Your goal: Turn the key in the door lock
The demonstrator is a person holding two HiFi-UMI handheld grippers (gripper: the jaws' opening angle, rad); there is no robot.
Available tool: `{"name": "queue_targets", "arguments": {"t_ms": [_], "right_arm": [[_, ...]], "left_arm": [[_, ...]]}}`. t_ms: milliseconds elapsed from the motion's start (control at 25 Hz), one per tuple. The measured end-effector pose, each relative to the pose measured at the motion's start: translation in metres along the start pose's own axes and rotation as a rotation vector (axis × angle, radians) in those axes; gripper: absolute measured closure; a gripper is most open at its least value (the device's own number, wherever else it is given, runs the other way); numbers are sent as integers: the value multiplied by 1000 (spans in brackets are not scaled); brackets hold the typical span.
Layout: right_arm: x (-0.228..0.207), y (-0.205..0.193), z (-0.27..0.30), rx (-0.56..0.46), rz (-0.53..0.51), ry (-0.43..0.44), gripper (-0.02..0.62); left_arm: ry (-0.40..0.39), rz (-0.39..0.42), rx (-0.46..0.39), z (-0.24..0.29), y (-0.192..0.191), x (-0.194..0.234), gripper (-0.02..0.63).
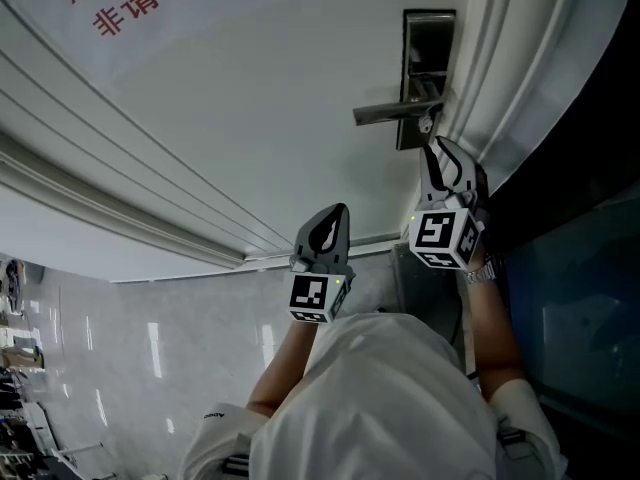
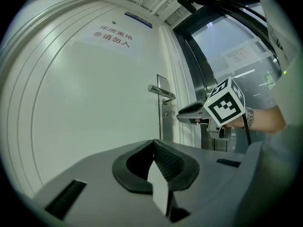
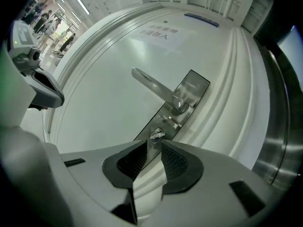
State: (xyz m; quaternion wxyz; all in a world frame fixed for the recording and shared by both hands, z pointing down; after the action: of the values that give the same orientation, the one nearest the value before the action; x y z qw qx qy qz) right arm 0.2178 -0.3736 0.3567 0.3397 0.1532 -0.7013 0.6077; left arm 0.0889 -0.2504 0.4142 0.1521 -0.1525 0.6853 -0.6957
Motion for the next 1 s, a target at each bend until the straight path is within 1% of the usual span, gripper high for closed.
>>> {"name": "queue_targets", "arguments": {"t_ms": [160, 280, 440, 600, 720, 800, 1000], "right_arm": [[-4, 5, 13, -39, -79, -32, 493], [-3, 7, 19, -55, -140, -36, 472], [4, 7, 24, -80, -237, -32, 471], [3, 7, 30, -97, -283, -38, 471], [4, 7, 33, -101, -295, -38, 471], [4, 6, 34, -99, -285, -34, 471], [2, 7, 34, -96, -204, -33, 472]], "left_arm": [[16, 0, -5, 5, 0, -1, 597], [27, -1, -5, 6, -2, 0, 597], [55, -6, -6, 5, -2, 8, 597], [61, -6, -13, 7, -1, 8, 597], [63, -8, -11, 8, -2, 7, 597], [65, -9, -11, 9, -2, 7, 597], [70, -6, -7, 10, -3, 11, 597]]}}
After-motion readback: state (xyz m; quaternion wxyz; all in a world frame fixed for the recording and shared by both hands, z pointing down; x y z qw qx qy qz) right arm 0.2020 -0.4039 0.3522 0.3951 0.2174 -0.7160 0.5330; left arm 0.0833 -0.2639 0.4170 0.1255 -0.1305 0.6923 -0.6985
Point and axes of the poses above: the fingertips, and each gripper's own axes: z forward along the fingers, x to its left, y out of its top, the point moved 2 cm from there along -z, backward along the fingers, and after that the axes turned 14 degrees about -y, right-handed, at the moved point
